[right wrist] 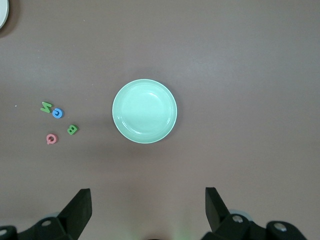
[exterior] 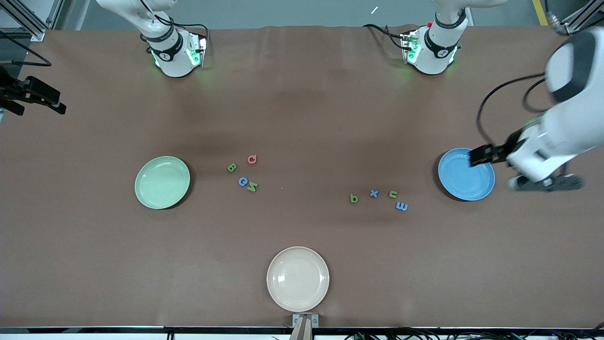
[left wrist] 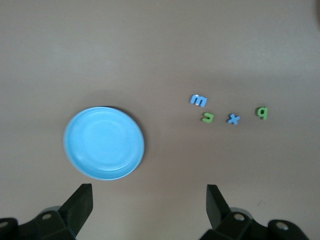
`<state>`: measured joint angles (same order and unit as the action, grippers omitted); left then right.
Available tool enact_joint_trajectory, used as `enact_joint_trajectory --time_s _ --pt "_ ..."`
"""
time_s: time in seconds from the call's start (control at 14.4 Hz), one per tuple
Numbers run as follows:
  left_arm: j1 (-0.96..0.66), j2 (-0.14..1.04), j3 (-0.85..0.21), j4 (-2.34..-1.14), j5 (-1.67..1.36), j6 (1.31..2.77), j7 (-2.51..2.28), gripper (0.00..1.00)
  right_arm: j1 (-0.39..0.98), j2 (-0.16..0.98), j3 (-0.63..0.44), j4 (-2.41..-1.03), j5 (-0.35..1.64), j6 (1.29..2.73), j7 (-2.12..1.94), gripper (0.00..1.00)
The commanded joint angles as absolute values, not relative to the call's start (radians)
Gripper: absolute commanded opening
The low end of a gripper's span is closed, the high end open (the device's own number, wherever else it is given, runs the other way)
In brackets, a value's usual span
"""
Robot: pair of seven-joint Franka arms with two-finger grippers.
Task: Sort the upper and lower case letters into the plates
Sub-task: 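Reach the blue m with the left gripper while the right gripper reaches the B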
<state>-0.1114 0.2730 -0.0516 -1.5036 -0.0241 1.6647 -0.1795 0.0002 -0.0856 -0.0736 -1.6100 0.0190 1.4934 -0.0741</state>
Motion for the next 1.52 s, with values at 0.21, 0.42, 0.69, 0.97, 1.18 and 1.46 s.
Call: enact_joint_trajectory --time_s 0.21,0.42,0.69,0.97,1.18,1.46 --pt "-0.215 0.367 -0.049 -1.615 -0.028 1.911 -0.388 1.00 -0.009 -0.055 -0.077 -1.594 0.015 1.491 -0.072 1.00" --pt "-0.239 0.367 -0.049 -1.764 -0.026 2.135 -0.439 1.00 -0.035 -0.007 -0.077 -1.594 0.028 1.512 -0.072 1.00" --pt "-0.256 0.376 -0.048 -1.925 -0.014 2.382 -0.494 1.00 -0.040 0.158 -0.077 -1.549 0.000 1.526 -0.074 1.00" --pt "-0.264 0.469 -0.048 -1.957 0.049 2.465 -0.494 1.00 -0.026 0.156 -0.071 -1.560 -0.003 1.523 0.094 1.00" --pt "-0.265 0.557 -0.048 -1.908 0.089 2.468 -0.495 1.00 0.011 0.153 -0.069 -1.588 0.044 1.528 0.239 1.00" --pt "-0.261 0.627 -0.048 -1.841 0.094 2.468 -0.486 1.00 0.060 0.143 -0.069 -1.712 0.135 1.667 0.431 1.00"
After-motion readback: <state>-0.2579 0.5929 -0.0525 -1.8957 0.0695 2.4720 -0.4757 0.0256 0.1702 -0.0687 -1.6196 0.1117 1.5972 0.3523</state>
